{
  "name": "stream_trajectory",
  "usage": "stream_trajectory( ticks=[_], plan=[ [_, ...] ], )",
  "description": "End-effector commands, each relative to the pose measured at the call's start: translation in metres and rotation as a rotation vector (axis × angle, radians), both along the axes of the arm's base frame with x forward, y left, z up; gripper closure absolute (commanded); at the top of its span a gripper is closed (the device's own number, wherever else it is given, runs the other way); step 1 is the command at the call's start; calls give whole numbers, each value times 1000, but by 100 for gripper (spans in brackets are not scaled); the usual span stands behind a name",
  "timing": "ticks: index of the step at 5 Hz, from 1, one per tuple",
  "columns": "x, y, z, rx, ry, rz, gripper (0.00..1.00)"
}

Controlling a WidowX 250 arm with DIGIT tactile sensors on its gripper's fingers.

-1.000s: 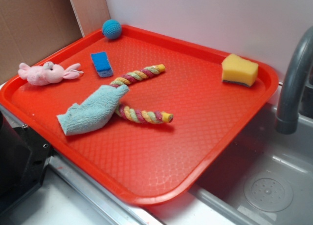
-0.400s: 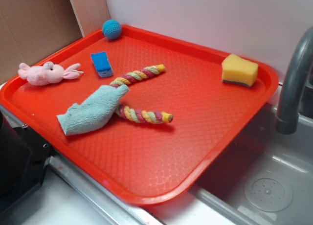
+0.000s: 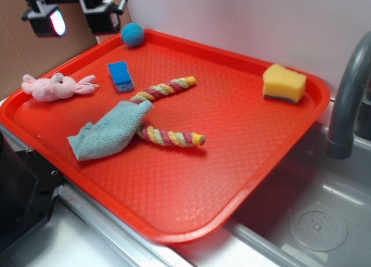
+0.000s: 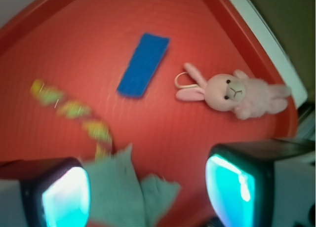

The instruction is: Grab the blue sponge.

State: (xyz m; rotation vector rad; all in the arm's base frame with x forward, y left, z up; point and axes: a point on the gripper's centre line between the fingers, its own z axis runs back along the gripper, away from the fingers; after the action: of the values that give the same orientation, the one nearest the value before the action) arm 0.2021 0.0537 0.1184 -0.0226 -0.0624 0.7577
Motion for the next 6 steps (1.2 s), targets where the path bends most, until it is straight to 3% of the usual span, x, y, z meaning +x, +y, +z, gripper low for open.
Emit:
stream_trajectory(
  ticks=[1,3,4,5,6],
  plan=[
    [21,42,-31,9,-32,204,0],
    [53,48,-80,26,-38,129,0],
    [58,42,-104,44,21,115,3],
    [54,42,-111,46,61,133,100],
    [56,44,-95,20,99,94,100]
  ],
)
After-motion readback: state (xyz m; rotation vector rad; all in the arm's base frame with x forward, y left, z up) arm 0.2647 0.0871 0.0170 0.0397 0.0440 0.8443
